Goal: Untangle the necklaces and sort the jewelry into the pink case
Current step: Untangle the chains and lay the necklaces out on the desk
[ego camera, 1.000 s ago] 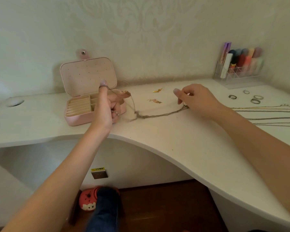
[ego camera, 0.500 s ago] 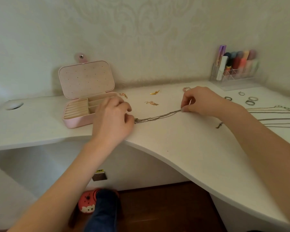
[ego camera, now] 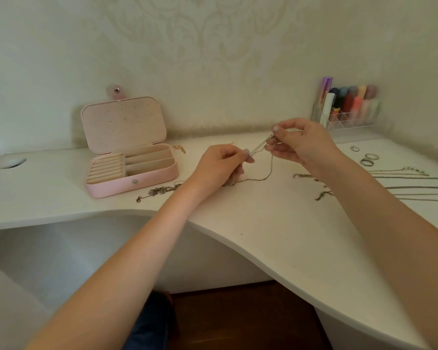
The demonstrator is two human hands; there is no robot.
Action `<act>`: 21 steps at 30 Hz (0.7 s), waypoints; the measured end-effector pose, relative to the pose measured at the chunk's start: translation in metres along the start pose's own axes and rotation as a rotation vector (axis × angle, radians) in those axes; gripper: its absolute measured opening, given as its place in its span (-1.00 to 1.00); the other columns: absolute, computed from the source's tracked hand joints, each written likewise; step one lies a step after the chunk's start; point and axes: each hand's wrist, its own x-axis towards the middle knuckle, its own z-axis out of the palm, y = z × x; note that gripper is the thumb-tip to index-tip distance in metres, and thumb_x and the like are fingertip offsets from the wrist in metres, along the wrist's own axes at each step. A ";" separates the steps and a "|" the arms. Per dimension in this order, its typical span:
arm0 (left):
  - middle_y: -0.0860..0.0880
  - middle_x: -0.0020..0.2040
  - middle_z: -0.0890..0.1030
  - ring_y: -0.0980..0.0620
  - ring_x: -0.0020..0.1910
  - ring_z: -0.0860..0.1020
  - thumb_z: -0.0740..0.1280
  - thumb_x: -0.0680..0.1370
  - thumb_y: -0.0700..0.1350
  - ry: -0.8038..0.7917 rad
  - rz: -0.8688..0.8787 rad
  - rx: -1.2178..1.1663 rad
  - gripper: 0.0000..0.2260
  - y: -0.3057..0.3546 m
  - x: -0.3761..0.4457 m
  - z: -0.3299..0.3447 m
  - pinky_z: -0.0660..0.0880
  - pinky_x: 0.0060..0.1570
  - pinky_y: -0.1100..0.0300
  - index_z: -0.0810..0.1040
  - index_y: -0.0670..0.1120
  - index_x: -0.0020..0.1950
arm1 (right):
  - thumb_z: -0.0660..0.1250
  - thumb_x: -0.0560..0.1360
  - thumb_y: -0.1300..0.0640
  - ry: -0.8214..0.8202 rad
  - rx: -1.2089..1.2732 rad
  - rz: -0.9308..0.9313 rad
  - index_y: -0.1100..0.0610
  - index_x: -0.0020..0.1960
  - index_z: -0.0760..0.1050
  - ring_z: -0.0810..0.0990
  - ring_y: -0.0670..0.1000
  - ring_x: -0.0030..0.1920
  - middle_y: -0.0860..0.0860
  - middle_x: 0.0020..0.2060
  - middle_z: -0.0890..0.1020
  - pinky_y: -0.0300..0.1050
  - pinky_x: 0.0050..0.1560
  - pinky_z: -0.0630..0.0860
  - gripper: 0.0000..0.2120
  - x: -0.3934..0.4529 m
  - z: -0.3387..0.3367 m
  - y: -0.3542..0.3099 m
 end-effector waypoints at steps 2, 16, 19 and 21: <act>0.07 -0.49 0.40 0.10 -0.57 0.31 0.27 0.58 -0.04 -0.025 -0.021 -0.013 -0.77 0.003 -0.002 -0.001 0.35 -0.42 0.22 0.62 -0.11 -0.17 | 0.27 0.56 0.21 0.067 0.112 0.021 0.17 0.03 0.44 0.67 -0.02 -0.35 0.16 -0.22 0.60 -0.20 -0.26 0.63 -0.94 0.002 -0.002 0.000; -0.05 -0.46 0.44 0.09 -0.52 0.42 0.37 0.51 -0.15 0.071 -0.004 0.222 -0.76 0.002 -0.018 -0.055 0.45 -0.41 0.26 0.44 -0.11 -0.34 | 0.31 0.54 0.14 0.128 -0.541 -0.286 0.12 0.00 0.48 0.52 -0.20 -0.48 0.07 -0.28 0.64 -0.26 -0.51 0.42 -0.93 0.004 0.009 0.013; -0.02 -0.33 0.52 0.08 -0.38 0.55 0.38 0.48 -0.20 0.111 0.004 0.336 -0.74 0.000 -0.018 -0.060 0.47 -0.43 0.21 0.32 -0.06 -0.30 | 0.27 0.55 0.08 0.212 -0.773 -0.440 0.06 -0.01 0.47 0.57 -0.01 -0.27 0.00 -0.25 0.64 -0.10 -0.28 0.48 -0.94 0.003 0.008 0.014; -0.01 -0.33 0.44 0.07 -0.48 0.52 0.36 0.51 -0.19 0.210 0.005 0.310 -0.70 -0.004 -0.018 -0.065 0.41 -0.54 0.22 0.25 -0.06 -0.28 | 0.26 0.56 0.09 0.262 -0.793 -0.486 0.06 0.00 0.46 0.56 0.05 -0.28 0.01 -0.21 0.64 -0.06 -0.26 0.48 -0.94 0.002 0.005 0.013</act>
